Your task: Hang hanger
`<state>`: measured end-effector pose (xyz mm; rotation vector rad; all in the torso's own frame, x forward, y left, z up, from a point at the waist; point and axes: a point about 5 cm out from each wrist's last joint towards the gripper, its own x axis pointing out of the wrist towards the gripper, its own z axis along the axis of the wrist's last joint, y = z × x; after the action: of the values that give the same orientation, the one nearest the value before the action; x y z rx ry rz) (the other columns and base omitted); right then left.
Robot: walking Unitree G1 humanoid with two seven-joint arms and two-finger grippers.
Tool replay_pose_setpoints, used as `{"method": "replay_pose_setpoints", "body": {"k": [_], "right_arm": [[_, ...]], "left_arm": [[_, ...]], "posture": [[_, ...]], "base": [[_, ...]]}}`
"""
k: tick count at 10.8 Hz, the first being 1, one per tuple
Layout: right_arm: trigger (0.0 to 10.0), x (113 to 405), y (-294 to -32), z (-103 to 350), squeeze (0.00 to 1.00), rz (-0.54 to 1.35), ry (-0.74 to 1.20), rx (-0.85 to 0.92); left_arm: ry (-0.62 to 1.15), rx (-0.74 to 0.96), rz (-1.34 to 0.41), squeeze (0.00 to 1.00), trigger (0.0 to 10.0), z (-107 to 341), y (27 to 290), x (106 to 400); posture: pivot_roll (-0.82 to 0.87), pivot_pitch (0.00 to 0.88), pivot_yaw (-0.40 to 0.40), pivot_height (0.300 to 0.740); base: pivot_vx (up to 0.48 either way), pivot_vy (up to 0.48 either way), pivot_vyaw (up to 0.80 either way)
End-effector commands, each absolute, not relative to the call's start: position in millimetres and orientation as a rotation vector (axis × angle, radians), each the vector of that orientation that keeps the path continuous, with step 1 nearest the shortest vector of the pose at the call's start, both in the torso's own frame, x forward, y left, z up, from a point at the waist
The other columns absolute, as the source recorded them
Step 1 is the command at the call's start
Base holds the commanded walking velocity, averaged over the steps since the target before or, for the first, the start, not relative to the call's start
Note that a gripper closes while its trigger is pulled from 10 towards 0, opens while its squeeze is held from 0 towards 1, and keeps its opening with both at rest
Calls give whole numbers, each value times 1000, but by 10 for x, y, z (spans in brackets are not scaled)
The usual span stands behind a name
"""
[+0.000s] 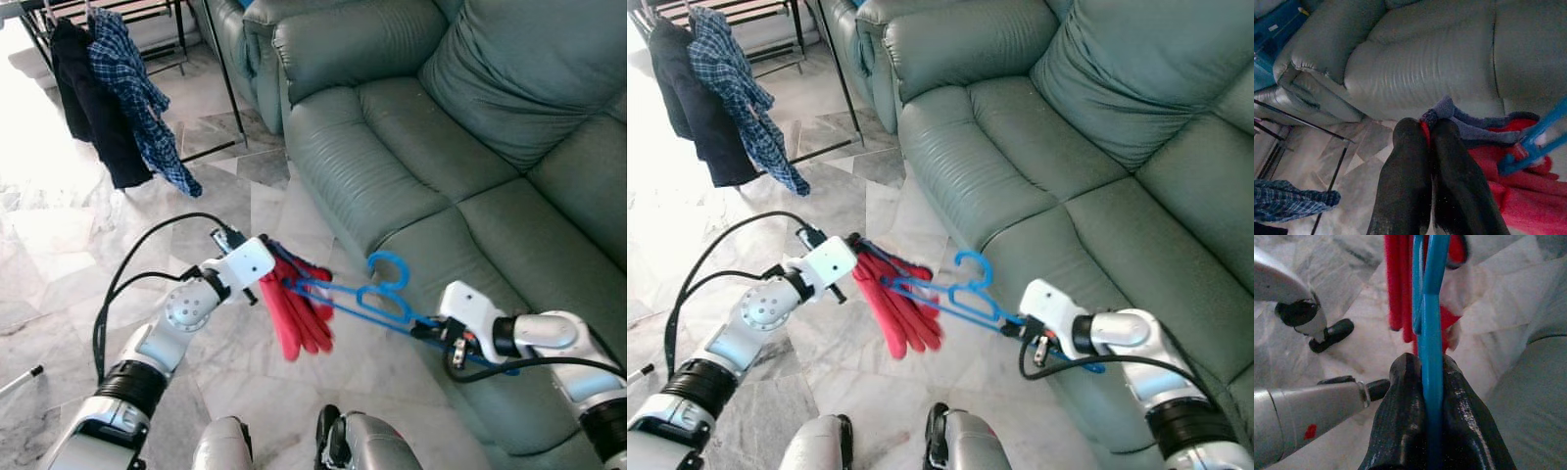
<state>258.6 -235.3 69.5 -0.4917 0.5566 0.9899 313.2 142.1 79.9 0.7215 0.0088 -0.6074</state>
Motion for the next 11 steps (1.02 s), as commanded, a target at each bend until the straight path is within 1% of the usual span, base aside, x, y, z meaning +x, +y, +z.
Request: {"method": "replay_pose_setpoints", "body": {"k": [1, 2, 4, 5, 7, 8, 9, 11], "right_arm": [[10000, 2573, -2416, 771, 0, 994, 547, -470], [10000, 2613, -2482, 884, 0, 978, 520, -461], [10000, 2728, -2554, 902, 0, 897, 500, -503], [10000, 2754, -2512, 887, 0, 903, 494, -494], [10000, 2746, -2403, 852, 0, 952, 496, -453], [10000, 2739, -2388, 834, 0, 970, 502, -442], [10000, 2705, -2401, 828, 0, 990, 523, -431], [10000, 2628, -2516, 850, 0, 995, 567, -430]], "left_arm": [[20, 724, -594, 0, 10000, 777, 1453, 3116], [10, 711, -610, 0, 10000, 809, 1423, 3115], [-34, 679, -625, 0, 10000, 904, 1359, 3120], [-60, 648, -632, 0, 10000, 985, 1314, 3125], [-87, 635, -642, 0, 10000, 1069, 1278, 3127], [-89, 637, -644, 0, 10000, 1091, 1278, 3119], [-91, 640, -639, 0, 10000, 1104, 1278, 3122], [-78, 653, -636, 0, 10000, 1072, 1290, 3123]], "posture": [[-68, 168, -51, 740], [-68, 168, -51, 740], [-66, 168, -51, 740], [-57, 168, -53, 740], [-48, 172, -54, 740], [-48, 174, -53, 740], [-51, 176, -52, 740], [-59, 179, -51, 740]], "base": [[0, 0, 0], [0, 0, 0], [0, 0, 0], [0, 0, 0], [0, 0, 0], [0, 0, 0], [0, 0, 0], [0, 0, 0]]}}
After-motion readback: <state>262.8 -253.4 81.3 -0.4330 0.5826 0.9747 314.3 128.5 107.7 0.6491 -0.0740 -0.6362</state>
